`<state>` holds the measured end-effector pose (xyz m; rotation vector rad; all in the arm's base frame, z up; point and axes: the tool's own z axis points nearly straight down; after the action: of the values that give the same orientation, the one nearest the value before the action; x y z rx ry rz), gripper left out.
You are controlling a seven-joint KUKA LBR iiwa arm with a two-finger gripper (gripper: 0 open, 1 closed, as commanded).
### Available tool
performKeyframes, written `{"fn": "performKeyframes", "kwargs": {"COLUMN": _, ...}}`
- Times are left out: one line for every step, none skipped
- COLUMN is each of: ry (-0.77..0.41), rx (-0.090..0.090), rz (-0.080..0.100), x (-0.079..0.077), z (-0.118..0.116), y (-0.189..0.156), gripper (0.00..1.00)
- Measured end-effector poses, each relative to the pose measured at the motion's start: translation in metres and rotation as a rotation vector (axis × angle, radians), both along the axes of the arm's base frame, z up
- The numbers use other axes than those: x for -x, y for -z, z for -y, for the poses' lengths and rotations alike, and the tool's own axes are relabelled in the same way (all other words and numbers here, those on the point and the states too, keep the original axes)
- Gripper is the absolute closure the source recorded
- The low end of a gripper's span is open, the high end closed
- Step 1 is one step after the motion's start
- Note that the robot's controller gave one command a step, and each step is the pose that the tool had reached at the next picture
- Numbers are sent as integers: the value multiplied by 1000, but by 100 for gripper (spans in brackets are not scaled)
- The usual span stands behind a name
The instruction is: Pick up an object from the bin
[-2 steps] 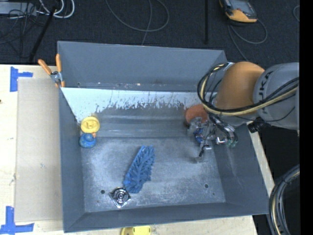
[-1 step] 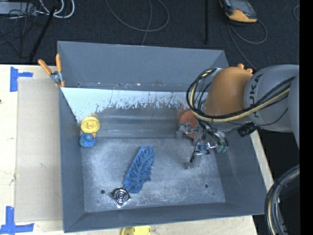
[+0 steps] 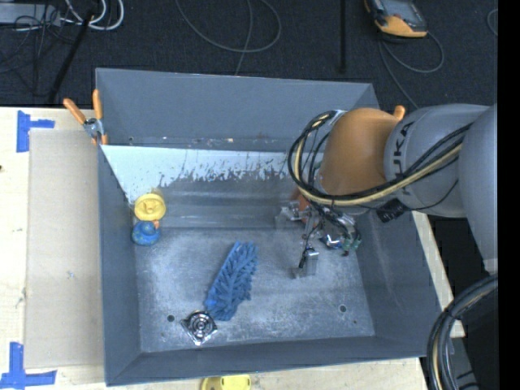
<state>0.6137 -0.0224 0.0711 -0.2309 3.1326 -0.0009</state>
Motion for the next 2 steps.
{"fn": "performKeyframes", "kwargs": {"ry": -147, "rx": -1, "rz": 0, "x": 14, "z": -57, "y": 1, "gripper": 0}}
{"fn": "performKeyframes", "kwargs": {"ry": -110, "rx": -2, "rz": 1, "x": 8, "z": -72, "y": 1, "gripper": 0}}
